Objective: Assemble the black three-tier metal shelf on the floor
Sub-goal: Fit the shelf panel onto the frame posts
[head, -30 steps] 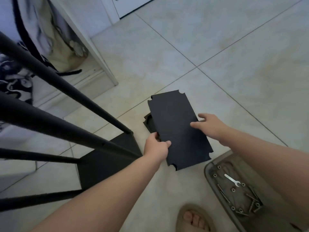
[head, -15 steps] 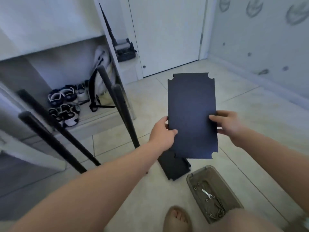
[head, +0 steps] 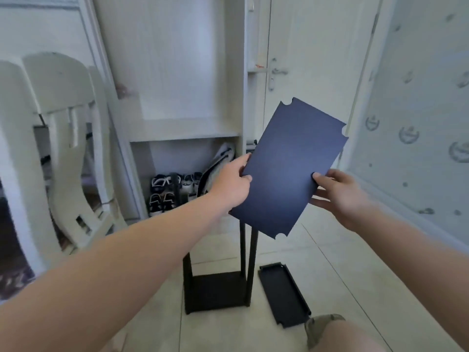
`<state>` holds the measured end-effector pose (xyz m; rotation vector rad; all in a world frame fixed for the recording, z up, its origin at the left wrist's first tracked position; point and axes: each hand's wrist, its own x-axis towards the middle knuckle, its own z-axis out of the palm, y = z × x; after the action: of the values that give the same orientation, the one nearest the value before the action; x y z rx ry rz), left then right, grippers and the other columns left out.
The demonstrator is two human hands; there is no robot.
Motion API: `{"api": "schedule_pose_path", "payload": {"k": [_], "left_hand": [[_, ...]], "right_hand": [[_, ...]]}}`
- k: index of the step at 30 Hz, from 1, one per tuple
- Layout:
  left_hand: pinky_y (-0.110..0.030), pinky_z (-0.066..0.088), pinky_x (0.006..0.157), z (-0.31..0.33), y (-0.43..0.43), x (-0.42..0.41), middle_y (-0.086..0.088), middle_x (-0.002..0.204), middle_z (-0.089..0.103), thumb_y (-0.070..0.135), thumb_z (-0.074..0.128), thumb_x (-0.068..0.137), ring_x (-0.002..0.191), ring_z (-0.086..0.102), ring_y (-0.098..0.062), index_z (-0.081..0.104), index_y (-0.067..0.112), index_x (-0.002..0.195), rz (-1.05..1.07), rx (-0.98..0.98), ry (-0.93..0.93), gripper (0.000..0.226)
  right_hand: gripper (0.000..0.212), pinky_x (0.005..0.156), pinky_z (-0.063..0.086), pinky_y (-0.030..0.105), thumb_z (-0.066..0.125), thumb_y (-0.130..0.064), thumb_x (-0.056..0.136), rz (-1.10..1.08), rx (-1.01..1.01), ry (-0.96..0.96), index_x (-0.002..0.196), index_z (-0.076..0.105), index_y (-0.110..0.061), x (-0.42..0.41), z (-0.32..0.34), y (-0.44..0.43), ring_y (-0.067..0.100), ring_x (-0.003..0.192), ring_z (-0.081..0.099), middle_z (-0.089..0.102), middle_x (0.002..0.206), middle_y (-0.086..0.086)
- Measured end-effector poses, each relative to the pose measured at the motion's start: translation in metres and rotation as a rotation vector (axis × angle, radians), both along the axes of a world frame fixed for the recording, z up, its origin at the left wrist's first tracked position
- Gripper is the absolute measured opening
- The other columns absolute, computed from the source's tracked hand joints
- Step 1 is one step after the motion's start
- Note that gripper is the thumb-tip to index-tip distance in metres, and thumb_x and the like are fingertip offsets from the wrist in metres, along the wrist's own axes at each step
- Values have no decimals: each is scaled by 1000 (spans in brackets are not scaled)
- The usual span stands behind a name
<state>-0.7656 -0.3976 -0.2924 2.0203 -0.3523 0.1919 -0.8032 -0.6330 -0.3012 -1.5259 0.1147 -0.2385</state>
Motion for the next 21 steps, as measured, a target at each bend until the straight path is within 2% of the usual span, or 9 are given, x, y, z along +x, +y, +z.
{"api": "schedule_pose_path", "payload": {"k": [3,5,7,9,10,13,15,18,21], "left_hand": [[-34,43,108,21,49,-2,14,128,66,-4,47,95,120,60,-10,53,31,144,37,-12,-30,61],[-28,45,103,31,78,0,28,112,69,-7,46,94,114,63,-3,60,33,138,33,-60,-24,61],[-22,46,99,37,98,4,37,101,66,-9,46,94,115,63,-4,64,32,134,48,-104,-26,60],[-14,46,93,40,110,8,39,99,63,-9,47,95,117,61,-4,64,29,133,59,-114,-46,57],[-14,45,93,40,114,10,40,102,62,-8,47,96,118,60,-3,64,29,133,73,-109,-58,55],[-28,42,104,32,117,18,28,117,63,3,53,97,123,56,-6,65,31,130,222,-86,-114,45],[-32,43,104,18,114,19,16,128,61,17,59,96,121,56,-10,63,34,125,397,-58,-190,34],[-6,44,78,-13,102,14,15,109,63,23,65,94,94,59,3,62,37,102,397,-171,-300,17],[-10,45,68,-54,84,12,14,84,69,25,67,93,80,63,1,68,31,87,345,-325,-136,8]], "right_hand": [[15,82,60,41,63,-16,101,31,17,-27,110,60,-5,-3,15,42,29,88,73,71,109,15],[14,82,61,41,65,-15,99,47,47,-43,107,57,-7,-2,20,66,27,80,73,72,97,11],[16,76,62,36,67,-14,97,92,108,-42,102,54,-7,0,21,85,26,79,75,75,89,6],[17,75,62,33,68,-12,96,128,164,-35,98,53,-8,4,18,100,30,86,77,76,96,10],[17,77,61,33,69,-11,96,124,175,-36,94,52,-8,8,16,106,31,87,77,75,100,14],[23,81,61,35,69,-11,96,49,204,-45,84,49,-10,23,6,121,31,83,77,74,99,15],[27,78,61,32,69,-12,96,-6,254,-47,83,45,-12,35,-2,129,30,81,77,73,95,13],[32,73,63,29,70,-11,95,-120,404,-54,82,40,-14,56,-12,138,28,80,77,72,88,8],[36,77,64,34,68,-9,96,-204,557,-57,78,37,-14,77,-24,152,31,89,76,69,92,10]]}}
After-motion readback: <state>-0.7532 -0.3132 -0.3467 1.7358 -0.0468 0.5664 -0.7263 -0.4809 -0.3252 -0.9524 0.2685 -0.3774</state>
